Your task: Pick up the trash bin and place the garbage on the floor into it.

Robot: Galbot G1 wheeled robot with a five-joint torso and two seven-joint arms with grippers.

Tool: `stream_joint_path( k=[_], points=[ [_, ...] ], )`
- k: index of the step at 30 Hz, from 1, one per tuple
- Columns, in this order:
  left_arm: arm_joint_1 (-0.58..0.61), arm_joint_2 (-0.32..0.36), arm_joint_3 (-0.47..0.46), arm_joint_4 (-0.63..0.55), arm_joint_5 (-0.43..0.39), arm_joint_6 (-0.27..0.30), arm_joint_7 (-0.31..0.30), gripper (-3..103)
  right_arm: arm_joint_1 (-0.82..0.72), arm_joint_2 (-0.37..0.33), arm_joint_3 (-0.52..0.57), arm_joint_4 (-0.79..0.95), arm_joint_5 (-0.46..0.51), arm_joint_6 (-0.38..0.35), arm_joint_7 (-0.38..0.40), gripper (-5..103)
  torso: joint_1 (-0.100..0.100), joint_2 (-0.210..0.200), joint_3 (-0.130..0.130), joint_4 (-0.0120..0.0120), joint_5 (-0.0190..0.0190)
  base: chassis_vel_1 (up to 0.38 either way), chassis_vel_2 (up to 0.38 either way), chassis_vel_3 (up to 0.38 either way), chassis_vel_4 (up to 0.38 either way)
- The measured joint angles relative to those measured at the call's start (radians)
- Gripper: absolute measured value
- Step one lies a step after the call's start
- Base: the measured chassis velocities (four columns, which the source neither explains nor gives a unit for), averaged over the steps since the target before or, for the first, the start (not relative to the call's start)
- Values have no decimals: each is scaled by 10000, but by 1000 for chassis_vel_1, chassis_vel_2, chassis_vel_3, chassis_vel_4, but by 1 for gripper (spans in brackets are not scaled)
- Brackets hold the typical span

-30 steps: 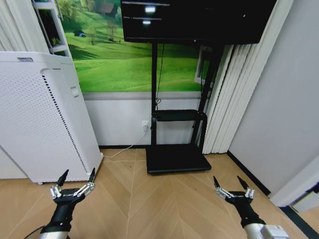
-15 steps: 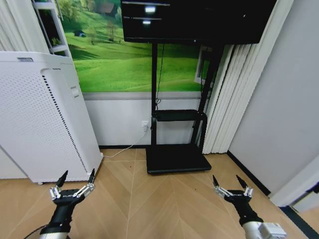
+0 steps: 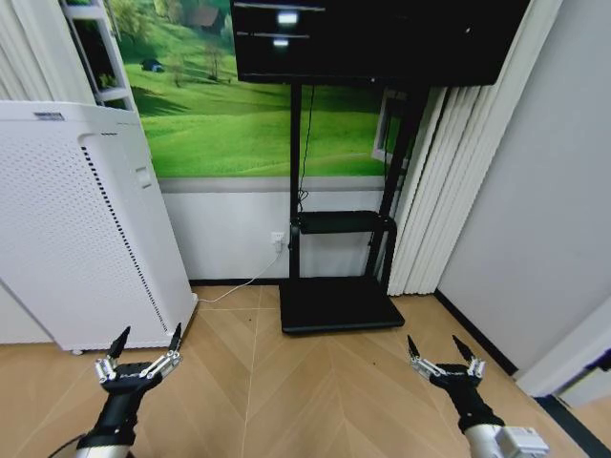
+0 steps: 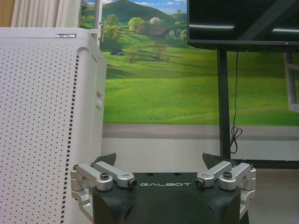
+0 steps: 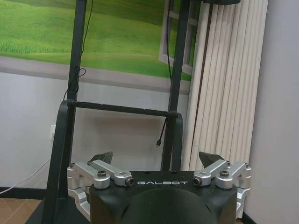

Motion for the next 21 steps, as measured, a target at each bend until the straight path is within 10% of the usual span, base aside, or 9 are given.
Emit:
stream_joint_path(
  k=[21],
  points=[
    [0, 2, -1, 0, -1, 12, 0, 100, 0, -1, 6, -8, 6, 6, -1, 100, 178, 950, 774, 0, 0, 0, 0, 0, 0]
  ],
)
